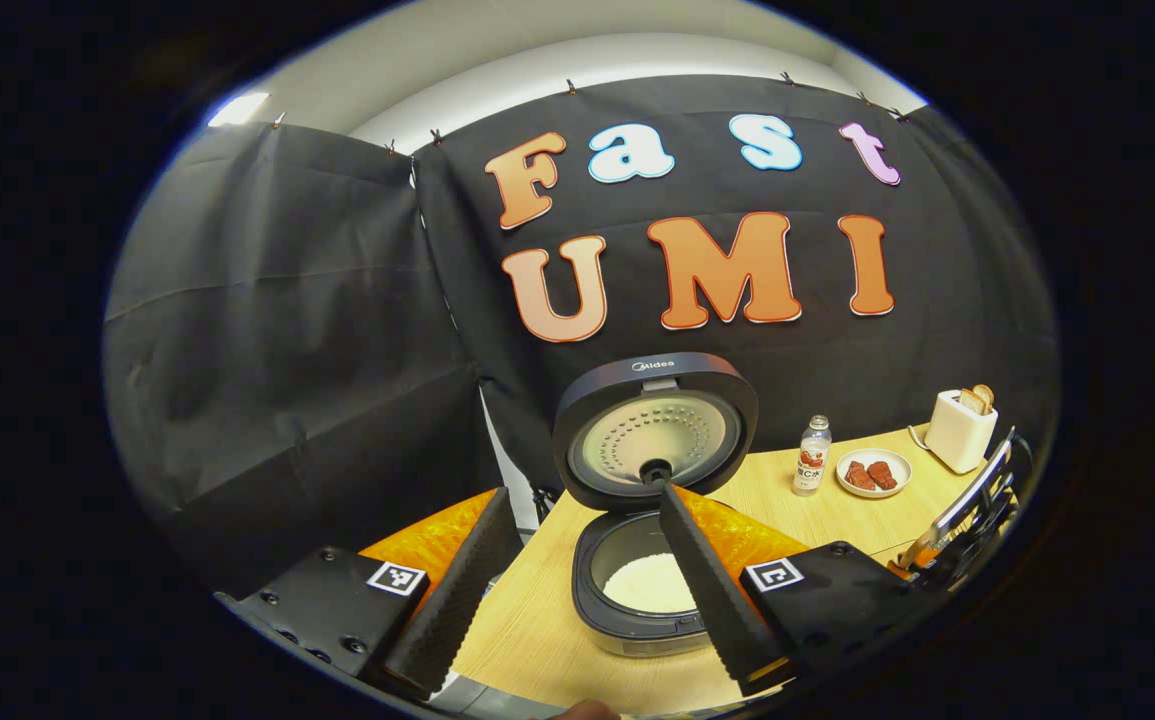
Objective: Close the left gripper, press the button to open the rice cooker; take a wooden spoon from the chopstick holder with the right hand, scoop a spoonful of rice and pour it into the rice cooker, then put the wooden spoon back into the chopstick holder.
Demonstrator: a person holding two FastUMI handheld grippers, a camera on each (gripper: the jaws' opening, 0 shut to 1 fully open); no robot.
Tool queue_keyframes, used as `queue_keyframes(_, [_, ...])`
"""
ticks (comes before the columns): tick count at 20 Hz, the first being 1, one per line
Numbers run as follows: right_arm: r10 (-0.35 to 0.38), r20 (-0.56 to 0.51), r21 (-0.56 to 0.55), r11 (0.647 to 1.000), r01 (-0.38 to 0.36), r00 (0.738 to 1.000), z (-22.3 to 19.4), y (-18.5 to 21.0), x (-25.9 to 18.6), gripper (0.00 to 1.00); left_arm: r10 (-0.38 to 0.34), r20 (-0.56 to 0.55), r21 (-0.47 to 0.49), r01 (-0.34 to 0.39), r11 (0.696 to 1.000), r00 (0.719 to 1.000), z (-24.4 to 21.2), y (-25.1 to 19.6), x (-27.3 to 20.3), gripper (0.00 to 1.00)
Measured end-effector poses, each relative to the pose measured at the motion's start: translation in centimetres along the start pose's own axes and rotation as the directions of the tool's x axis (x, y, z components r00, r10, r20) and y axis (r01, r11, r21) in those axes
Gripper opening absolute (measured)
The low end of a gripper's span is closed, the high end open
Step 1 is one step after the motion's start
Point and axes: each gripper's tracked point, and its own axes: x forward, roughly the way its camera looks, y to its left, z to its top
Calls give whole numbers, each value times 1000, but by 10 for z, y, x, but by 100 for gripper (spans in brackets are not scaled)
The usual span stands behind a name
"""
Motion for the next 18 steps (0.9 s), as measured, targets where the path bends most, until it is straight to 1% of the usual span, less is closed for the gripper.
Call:
queue_keyframes(1, [3, 8, -5, 1000, -3, 1000, 1, 5, -2, 3, -3, -2, 1, 3, 1000, 1000, 0, -1, 1, 95])
queue_keyframes(2, [-7, -9, 8, 1000, 7, 1000, -3, 4, -2, 3, -4, -5, 6, 4, 1000, 1000, -1, -1, 1, 95])
queue_keyframes(3, [-14, -12, 42, 999, 15, 1000, -3, 3, -3, 4, -3, -6, 10, 3, 1000, 1000, -2, 0, 2, 100])
queue_keyframes(4, [-15, -14, 76, 997, 16, 1000, -1, 2, -1, 4, -4, -9, 10, 4, 1000, 1000, -3, 1, 3, 100])
queue_keyframes(7, [21, -31, 197, 980, -15, 999, 6, 8, -1, 4, -7, -22, 7, 7, 1000, 1000, -7, 2, 5, 100])
queue_keyframes(8, [39, -39, 239, 971, -28, 999, 8, 11, -1, 4, -7, -24, 3, 7, 1000, 1000, -8, 4, 5, 95])
queue_keyframes(9, [60, -44, 290, 956, -44, 997, 9, 11, -2, 4, -7, -27, -1, 7, 1000, 1000, -9, 4, 6, 95])
queue_keyframes(10, [84, -52, 341, 938, -61, 995, 10, 16, -2, 4, -6, -30, -4, 6, 1000, 1000, -10, 5, 6, 95])
queue_keyframes(13, [171, -75, 482, 869, -114, 982, 14, 31, 0, 3, -2, -39, 1, 2, 1000, 999, -14, 10, 7, 95])
queue_keyframes(14, [194, -85, 527, 841, -121, 977, 14, 33, 2, 3, -2, -42, 3, 2, 1000, 999, -15, 12, 8, 100])
queue_keyframes(15, [209, -97, 578, 808, -116, 973, 13, 32, 3, 3, -2, -43, 6, 2, 1000, 999, -16, 14, 9, 100])
queue_keyframes(18, [245, -112, 717, 691, -92, 963, 7, 25, 7, 3, 5, -51, 15, -4, 1000, 999, -18, 21, 8, 100])
